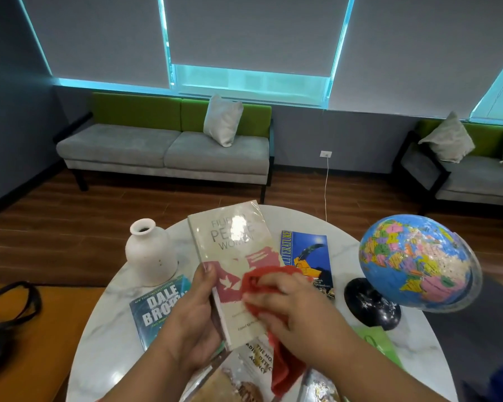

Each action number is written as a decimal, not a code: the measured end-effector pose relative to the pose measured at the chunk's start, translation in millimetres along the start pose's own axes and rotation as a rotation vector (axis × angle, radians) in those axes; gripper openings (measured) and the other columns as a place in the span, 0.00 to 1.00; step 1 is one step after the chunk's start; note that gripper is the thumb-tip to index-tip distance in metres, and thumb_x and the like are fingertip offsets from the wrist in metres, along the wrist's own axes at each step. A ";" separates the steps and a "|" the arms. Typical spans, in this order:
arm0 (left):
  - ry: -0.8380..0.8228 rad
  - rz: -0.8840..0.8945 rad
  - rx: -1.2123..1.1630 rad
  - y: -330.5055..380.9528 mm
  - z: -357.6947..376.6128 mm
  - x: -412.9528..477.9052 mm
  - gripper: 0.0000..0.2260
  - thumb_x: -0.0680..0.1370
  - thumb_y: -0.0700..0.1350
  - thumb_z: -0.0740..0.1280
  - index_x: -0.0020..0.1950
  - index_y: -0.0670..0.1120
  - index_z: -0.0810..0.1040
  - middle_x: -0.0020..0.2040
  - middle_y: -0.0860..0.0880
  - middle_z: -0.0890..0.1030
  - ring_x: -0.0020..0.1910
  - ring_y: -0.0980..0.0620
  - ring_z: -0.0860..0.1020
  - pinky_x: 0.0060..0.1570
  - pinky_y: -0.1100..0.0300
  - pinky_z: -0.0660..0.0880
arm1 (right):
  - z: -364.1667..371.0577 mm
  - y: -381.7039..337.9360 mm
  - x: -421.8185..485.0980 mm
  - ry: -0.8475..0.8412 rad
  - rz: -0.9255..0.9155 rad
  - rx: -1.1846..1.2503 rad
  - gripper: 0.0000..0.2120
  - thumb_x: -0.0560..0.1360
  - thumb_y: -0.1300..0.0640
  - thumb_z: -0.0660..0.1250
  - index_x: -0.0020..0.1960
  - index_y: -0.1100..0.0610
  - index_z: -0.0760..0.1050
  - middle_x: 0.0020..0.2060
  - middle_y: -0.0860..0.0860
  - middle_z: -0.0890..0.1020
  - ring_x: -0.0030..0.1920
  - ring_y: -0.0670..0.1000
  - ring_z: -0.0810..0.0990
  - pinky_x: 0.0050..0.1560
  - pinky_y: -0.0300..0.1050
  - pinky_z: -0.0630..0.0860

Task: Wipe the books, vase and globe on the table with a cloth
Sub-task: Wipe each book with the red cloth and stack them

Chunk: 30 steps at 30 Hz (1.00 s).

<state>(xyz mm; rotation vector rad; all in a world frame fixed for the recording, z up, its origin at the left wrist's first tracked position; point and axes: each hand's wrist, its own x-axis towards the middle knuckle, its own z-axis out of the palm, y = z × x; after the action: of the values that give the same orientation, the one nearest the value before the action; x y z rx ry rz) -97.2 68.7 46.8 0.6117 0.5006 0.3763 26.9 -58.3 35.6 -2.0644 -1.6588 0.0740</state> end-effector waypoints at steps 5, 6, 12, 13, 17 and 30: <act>0.036 0.046 -0.009 -4.2 5.9 5.3 0.16 0.83 0.53 0.52 0.66 0.49 0.72 0.52 0.40 0.84 0.46 0.42 0.84 0.43 0.41 0.81 | 16.1 -15.6 2.5 0.099 -0.004 -0.069 0.17 0.75 0.47 0.62 0.64 0.40 0.74 0.61 0.39 0.72 0.53 0.49 0.72 0.50 0.45 0.77; 0.054 0.051 -0.027 -5.9 8.6 5.8 0.16 0.83 0.52 0.53 0.65 0.48 0.72 0.51 0.40 0.84 0.44 0.42 0.84 0.42 0.43 0.82 | 20.8 -25.1 -1.6 0.053 -0.071 -0.069 0.17 0.75 0.47 0.62 0.63 0.40 0.75 0.60 0.39 0.73 0.50 0.50 0.73 0.44 0.44 0.78; 0.070 0.076 -0.048 -1.2 1.2 8.0 0.16 0.83 0.53 0.52 0.66 0.50 0.71 0.56 0.39 0.82 0.51 0.39 0.82 0.44 0.40 0.80 | 18.0 18.8 -0.7 0.142 0.085 0.040 0.17 0.75 0.50 0.66 0.62 0.36 0.74 0.59 0.33 0.70 0.57 0.46 0.71 0.58 0.49 0.75; 0.073 0.073 -0.034 -0.1 -1.4 8.3 0.16 0.83 0.53 0.52 0.66 0.51 0.72 0.55 0.40 0.83 0.51 0.39 0.83 0.43 0.42 0.81 | 16.8 25.8 -0.2 0.189 0.168 0.111 0.17 0.76 0.52 0.67 0.61 0.35 0.75 0.59 0.31 0.70 0.60 0.45 0.71 0.62 0.49 0.73; 0.068 0.056 -0.008 -2.0 0.4 7.3 0.16 0.83 0.53 0.52 0.66 0.51 0.73 0.55 0.40 0.83 0.52 0.39 0.82 0.42 0.41 0.81 | 16.3 2.0 1.0 0.156 0.139 0.119 0.17 0.77 0.49 0.66 0.64 0.37 0.73 0.61 0.32 0.68 0.61 0.42 0.68 0.65 0.37 0.67; -0.044 0.006 0.121 -12.4 -1.4 4.9 0.15 0.78 0.39 0.61 0.63 0.51 0.75 0.57 0.38 0.81 0.52 0.38 0.79 0.52 0.40 0.77 | -15.7 -7.1 44.0 0.048 0.069 -0.008 0.16 0.78 0.50 0.63 0.65 0.42 0.75 0.65 0.39 0.70 0.62 0.46 0.67 0.64 0.43 0.68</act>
<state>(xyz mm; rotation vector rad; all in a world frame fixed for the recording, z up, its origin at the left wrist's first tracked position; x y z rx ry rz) -91.6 62.2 36.4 0.7370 0.4821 0.3392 37.2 -21.6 63.5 -2.1128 -1.5626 0.0403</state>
